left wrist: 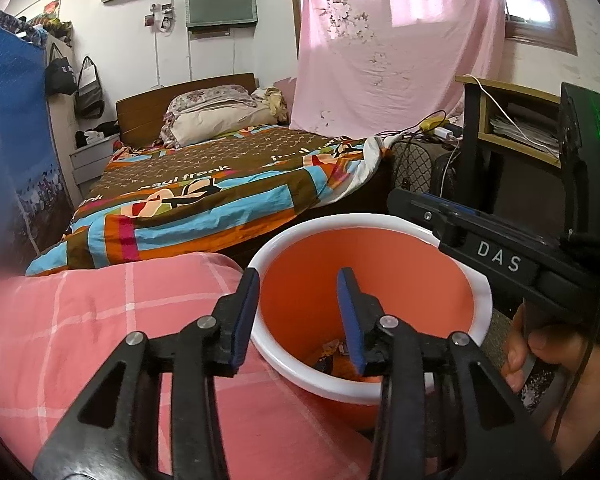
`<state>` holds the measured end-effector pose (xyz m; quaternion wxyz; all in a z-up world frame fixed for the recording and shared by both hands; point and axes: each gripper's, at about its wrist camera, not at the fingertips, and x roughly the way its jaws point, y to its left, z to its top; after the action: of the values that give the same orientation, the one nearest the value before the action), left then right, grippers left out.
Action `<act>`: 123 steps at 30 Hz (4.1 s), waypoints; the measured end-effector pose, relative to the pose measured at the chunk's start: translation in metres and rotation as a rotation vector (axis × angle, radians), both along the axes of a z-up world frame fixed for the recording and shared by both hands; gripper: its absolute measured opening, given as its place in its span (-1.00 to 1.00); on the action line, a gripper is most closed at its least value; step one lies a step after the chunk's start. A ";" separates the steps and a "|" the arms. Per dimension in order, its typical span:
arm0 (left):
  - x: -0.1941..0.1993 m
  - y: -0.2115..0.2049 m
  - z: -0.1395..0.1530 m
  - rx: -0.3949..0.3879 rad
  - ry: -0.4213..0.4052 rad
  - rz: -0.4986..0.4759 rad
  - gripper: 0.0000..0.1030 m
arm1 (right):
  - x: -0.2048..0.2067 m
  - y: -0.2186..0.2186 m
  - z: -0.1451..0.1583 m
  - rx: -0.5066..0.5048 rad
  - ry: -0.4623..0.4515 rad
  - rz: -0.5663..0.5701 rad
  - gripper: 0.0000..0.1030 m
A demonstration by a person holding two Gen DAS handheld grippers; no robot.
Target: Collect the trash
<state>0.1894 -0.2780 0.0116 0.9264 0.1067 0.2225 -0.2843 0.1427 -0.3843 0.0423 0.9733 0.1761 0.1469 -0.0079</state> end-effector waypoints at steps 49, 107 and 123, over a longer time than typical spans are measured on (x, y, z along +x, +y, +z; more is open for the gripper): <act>-0.020 0.150 0.012 -0.174 -0.057 0.461 1.00 | -0.015 0.069 0.011 -0.072 -0.121 0.112 1.00; -0.174 0.275 -0.037 -0.177 -0.197 0.680 1.00 | -0.161 0.188 -0.030 -0.303 -0.223 0.117 1.00; -0.175 0.273 -0.036 -0.167 -0.200 0.677 1.00 | -0.160 0.189 -0.030 -0.295 -0.217 0.119 1.00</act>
<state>0.0145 -0.0048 -0.0247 0.9908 -0.0220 0.1294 0.0334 -0.0172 -0.1955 0.0120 0.9975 0.0226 0.0483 0.0472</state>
